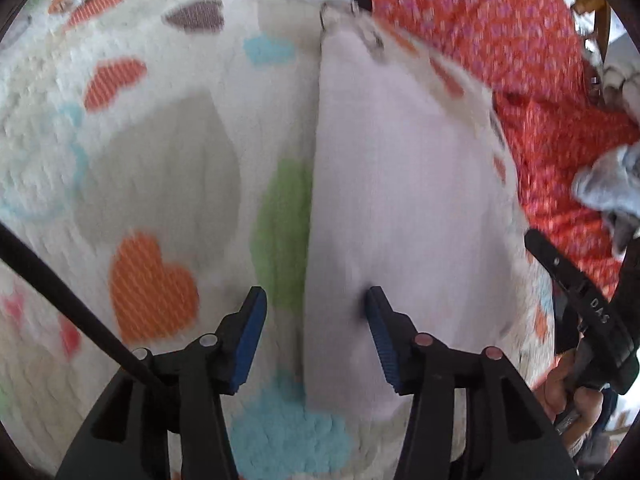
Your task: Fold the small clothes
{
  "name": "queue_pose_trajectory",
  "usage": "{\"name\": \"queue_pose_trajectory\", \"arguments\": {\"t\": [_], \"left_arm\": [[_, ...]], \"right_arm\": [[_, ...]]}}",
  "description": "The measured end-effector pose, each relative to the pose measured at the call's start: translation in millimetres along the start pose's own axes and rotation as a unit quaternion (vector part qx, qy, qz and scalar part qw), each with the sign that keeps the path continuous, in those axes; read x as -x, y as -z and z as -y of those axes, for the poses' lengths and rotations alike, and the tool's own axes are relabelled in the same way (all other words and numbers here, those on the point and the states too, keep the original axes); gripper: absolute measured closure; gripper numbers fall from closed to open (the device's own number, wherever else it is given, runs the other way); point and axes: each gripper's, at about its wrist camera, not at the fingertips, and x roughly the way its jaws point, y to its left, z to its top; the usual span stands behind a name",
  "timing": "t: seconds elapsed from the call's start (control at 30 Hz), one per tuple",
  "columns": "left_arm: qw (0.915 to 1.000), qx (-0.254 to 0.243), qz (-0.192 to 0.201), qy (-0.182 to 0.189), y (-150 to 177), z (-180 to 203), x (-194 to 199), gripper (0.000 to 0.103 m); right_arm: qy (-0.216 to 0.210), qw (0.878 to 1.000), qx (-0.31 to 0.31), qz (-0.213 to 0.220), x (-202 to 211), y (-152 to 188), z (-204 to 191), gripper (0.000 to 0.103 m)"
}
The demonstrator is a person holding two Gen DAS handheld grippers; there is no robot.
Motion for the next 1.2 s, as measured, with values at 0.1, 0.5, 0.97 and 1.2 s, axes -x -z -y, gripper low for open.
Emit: {"name": "queue_pose_trajectory", "arguments": {"t": [0.1,0.5,0.97,1.2], "left_arm": [[0.9997,-0.023,0.007,-0.008,10,3,-1,0.053],[0.9991,-0.027,0.031,-0.015,41,-12,32,0.043],[0.885,-0.112,0.39,-0.229,126,40,160,0.0],[0.897,-0.076,0.383,-0.207,131,47,176,0.0]], "right_arm": [[-0.016,0.999,-0.002,-0.049,-15,24,-3,0.077],[0.007,0.995,-0.006,-0.097,13,101,1,0.078],[0.005,0.999,-0.01,-0.038,67,110,-3,0.065],[-0.001,1.0,0.01,-0.027,67,108,-21,0.06]]}}
